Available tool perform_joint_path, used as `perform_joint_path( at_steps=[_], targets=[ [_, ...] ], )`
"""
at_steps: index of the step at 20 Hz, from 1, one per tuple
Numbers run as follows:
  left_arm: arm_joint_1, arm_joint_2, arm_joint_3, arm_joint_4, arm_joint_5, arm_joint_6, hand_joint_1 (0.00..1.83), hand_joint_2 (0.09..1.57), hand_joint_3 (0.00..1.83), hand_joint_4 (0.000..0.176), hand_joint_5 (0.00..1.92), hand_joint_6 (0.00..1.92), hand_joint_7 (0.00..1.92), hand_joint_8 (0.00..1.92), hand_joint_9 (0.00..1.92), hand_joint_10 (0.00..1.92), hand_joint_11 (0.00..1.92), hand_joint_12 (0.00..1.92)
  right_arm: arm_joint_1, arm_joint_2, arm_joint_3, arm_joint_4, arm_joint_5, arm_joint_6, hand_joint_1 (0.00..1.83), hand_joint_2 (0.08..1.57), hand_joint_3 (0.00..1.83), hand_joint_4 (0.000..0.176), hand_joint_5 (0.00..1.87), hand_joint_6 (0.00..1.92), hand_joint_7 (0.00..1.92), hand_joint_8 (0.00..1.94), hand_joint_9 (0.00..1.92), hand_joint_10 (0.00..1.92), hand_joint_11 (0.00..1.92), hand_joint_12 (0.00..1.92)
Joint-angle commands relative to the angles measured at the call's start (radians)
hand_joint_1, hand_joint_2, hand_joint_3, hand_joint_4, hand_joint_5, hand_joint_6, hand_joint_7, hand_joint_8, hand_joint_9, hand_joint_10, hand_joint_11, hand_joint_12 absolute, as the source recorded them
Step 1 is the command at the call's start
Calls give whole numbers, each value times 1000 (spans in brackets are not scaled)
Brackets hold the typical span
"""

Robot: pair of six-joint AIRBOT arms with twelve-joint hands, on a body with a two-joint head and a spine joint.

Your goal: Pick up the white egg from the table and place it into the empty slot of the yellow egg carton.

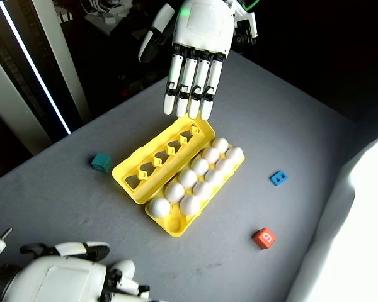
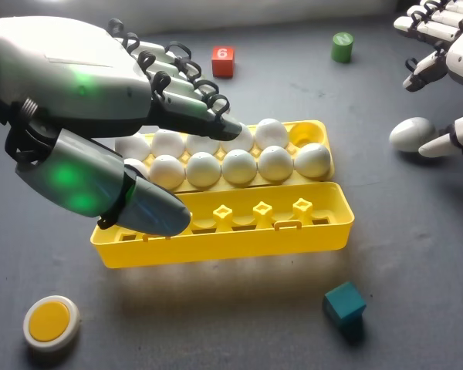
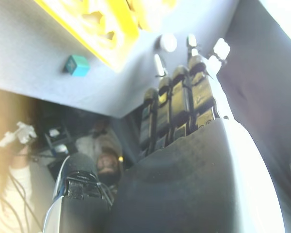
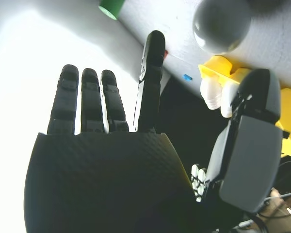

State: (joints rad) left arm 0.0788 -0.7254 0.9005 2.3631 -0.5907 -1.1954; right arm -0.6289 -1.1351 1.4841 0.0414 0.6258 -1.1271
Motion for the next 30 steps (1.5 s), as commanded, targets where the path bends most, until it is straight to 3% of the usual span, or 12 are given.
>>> perform_joint_path(
  at_steps=[1,5,8,13,17,19,20,21,22,23,29,30],
  targets=[
    [-10,4,4,-38,59,1,0,1188,0,0,155,0,143,0,111,0,0,215,1,-3,8,5,113,7,572,791,10,104,831,51,0,0,0,0,0,0],
    [-10,4,7,-38,59,1,0,1180,0,0,182,0,189,0,151,0,0,252,-3,-25,23,-1,102,7,563,797,9,137,880,58,0,0,0,0,0,0],
    [-10,4,6,-31,59,1,0,1181,0,0,180,2,180,2,140,2,0,227,-7,-38,28,-7,102,7,652,780,0,110,956,44,0,0,0,0,0,0],
    [-10,4,7,-31,59,1,0,1172,0,0,181,2,164,4,133,3,0,255,-7,-57,43,-7,102,7,707,808,10,136,997,38,0,0,0,0,0,0],
    [-10,4,7,-31,59,1,0,1172,0,0,161,4,152,6,119,4,0,210,-9,-63,49,-7,102,7,784,852,19,74,1021,35,0,0,0,0,0,0],
    [-10,4,7,-31,59,1,0,1167,0,0,151,1,141,2,103,3,0,154,-9,-65,49,-7,103,7,913,852,11,2,1092,50,14,4,0,0,0,0],
    [-10,4,7,-31,59,1,0,1172,0,0,159,0,155,0,124,2,0,206,-9,-66,49,-7,103,7,946,871,14,20,1141,61,17,3,0,0,0,0],
    [-10,4,8,-31,59,1,0,1172,0,0,160,0,157,0,127,2,0,216,-9,-67,49,-7,103,7,1058,964,12,145,1242,389,24,0,0,0,0,0],
    [-10,4,8,-31,59,1,0,1171,0,0,173,0,175,1,147,1,0,277,-9,-67,49,-7,103,7,1094,977,0,170,1293,417,61,2,0,0,0,0],
    [-10,4,8,-31,59,1,0,1171,0,0,186,3,190,3,164,4,0,318,-9,-67,49,-7,103,10,1110,980,0,175,1308,428,94,12,0,0,0,0],
    [-10,4,7,-32,59,1,0,1172,1,0,190,1,200,2,178,2,0,354,9,-65,43,-7,110,66,1134,989,1,79,1287,484,147,9,0,0,0,0],
    [-10,4,7,-32,59,1,0,1173,1,0,172,1,174,2,153,2,0,303,20,-65,42,-7,106,77,1131,978,0,117,1322,418,196,8,0,0,0,0]
  ],
)
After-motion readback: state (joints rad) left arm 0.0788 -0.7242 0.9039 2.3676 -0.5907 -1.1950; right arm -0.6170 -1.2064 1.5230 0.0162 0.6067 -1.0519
